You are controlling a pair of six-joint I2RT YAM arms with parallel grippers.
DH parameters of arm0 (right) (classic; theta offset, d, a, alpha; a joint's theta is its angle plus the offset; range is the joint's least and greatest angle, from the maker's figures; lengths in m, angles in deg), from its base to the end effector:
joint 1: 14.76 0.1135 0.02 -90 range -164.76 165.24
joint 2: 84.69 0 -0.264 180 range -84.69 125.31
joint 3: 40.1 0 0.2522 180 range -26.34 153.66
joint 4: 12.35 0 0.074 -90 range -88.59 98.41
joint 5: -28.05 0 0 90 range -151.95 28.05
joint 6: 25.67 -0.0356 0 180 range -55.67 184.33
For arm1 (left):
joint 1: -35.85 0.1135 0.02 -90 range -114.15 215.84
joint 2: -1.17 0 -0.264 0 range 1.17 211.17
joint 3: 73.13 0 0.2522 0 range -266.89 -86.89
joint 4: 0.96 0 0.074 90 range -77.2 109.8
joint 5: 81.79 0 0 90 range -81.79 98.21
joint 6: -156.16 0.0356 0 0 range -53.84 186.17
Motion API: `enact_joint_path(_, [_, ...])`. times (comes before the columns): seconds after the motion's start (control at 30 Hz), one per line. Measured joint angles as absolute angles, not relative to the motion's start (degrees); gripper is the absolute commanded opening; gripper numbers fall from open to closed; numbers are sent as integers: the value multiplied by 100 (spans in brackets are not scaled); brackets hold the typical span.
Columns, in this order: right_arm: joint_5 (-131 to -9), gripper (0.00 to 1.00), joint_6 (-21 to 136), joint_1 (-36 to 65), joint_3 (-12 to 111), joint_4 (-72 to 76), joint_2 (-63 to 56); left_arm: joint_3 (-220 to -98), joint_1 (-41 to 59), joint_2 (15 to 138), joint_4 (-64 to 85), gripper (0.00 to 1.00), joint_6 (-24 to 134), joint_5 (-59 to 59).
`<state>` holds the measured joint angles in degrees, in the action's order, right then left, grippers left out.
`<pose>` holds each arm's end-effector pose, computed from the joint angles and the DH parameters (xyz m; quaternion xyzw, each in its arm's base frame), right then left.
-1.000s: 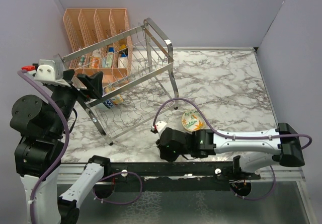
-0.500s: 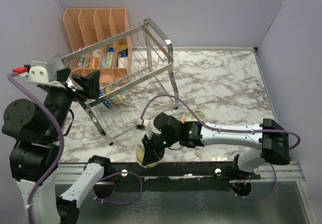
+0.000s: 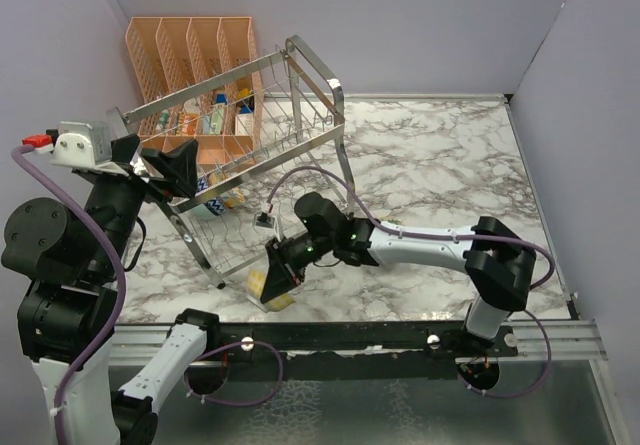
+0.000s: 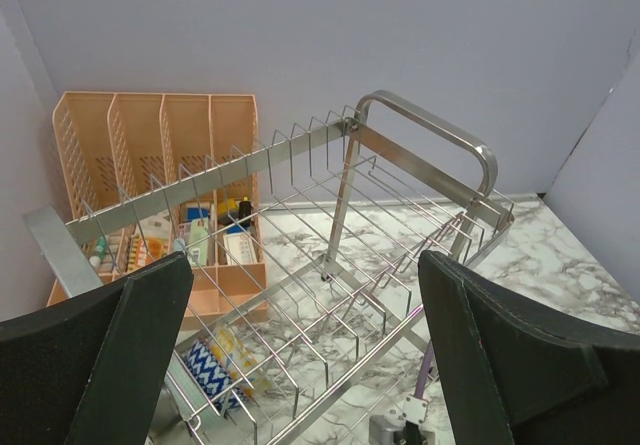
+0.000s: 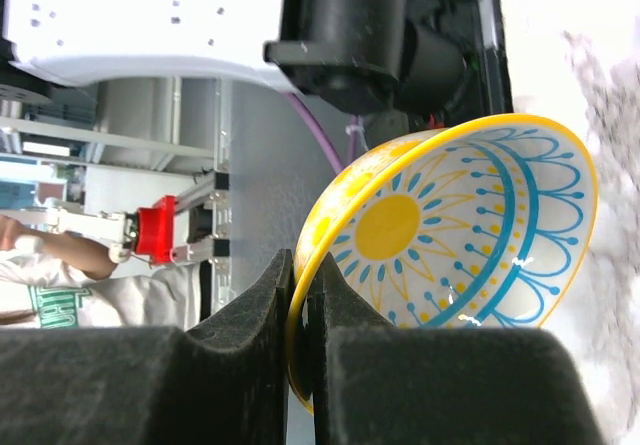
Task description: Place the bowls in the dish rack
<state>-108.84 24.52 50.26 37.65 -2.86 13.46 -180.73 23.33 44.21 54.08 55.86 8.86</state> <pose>0.1365 0.3546 0.2379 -0.3678 0.7315 0.5742 0.0074 0.0425 -0.0090 0.5396 0.0082 0.6459 -0.1474 0.7490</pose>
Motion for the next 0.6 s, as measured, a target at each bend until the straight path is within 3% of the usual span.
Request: enact_joint_path(0.6, [-11792,1,17,4263,4921,-3910,3280,-18108,2333,4421,5406,99,5586,884])
